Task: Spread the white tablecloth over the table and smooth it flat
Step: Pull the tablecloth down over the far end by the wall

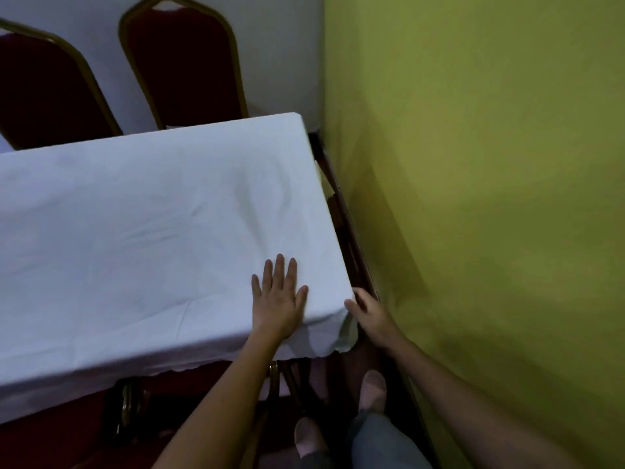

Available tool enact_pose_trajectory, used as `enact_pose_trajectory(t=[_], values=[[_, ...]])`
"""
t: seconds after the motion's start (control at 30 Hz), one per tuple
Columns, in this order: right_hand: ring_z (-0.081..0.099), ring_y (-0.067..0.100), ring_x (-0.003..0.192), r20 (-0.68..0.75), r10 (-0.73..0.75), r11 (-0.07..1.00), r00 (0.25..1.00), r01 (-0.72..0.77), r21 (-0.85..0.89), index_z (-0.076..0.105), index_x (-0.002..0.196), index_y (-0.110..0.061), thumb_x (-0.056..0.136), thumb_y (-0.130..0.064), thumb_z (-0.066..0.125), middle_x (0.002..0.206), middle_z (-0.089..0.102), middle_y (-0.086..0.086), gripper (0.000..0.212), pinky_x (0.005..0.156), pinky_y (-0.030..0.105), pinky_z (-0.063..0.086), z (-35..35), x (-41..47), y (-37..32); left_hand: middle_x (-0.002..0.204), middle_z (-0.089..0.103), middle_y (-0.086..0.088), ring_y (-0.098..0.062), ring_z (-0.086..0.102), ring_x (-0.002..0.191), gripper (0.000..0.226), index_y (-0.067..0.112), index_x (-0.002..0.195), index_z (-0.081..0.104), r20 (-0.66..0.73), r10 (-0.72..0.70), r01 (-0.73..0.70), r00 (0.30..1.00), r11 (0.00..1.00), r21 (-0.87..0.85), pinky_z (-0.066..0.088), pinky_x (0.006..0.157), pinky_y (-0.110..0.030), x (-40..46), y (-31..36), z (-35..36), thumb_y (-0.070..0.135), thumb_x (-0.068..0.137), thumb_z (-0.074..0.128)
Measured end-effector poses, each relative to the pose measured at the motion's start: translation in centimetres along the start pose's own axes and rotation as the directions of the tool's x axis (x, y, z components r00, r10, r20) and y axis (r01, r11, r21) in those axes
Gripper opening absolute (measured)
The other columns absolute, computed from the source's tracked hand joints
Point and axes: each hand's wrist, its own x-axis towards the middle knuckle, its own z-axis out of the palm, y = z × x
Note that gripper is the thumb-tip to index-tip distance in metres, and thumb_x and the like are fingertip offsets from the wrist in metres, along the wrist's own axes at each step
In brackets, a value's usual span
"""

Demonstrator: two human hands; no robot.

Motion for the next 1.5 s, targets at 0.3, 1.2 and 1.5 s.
enact_pose_trajectory(t=[0.3,1.2,1.5], values=[[0.051,0.015,0.058,-0.151,-0.025,0.986,0.988,-0.001,-0.169,0.054,0.071,-0.013,0.09,-0.023,0.061,0.062,0.059,0.006,0.022,0.055,0.032,0.034,1.1,-0.2,1.6,0.162,-0.015,-0.005,-0.026,-0.016,0.149,0.062,0.021,0.154,-0.005,0.015,-0.05,0.05,0.999,0.998,-0.031,-0.009,0.119,-0.049,-0.1,1.3,0.0,0.044,0.101,0.017],[0.032,0.035,0.14,0.113,0.046,0.795,0.993,0.032,-0.606,0.0,0.155,-0.018,0.101,-0.027,0.035,0.163,0.003,0.009,0.064,0.111,0.043,0.034,-0.7,8.1,-9.1,0.161,-0.019,-0.004,-0.027,-0.015,0.149,0.062,0.025,0.153,-0.009,0.094,-0.054,0.054,0.994,0.999,-0.002,-0.004,0.119,-0.051,3.2,0.4,-2.5,0.049,0.101,0.015],[0.048,0.032,0.129,0.066,-0.061,0.94,0.996,0.079,-0.331,0.005,0.155,-0.026,0.103,-0.028,0.033,0.15,0.041,0.014,0.059,0.106,0.035,0.039,-2.8,24.7,-12.9,0.162,-0.016,-0.001,-0.024,-0.016,0.149,0.085,0.028,0.153,-0.009,-0.02,-0.136,0.136,0.99,0.991,-0.013,-0.004,0.119,-0.05,17.2,1.0,-5.5,0.063,0.075,-0.015]])
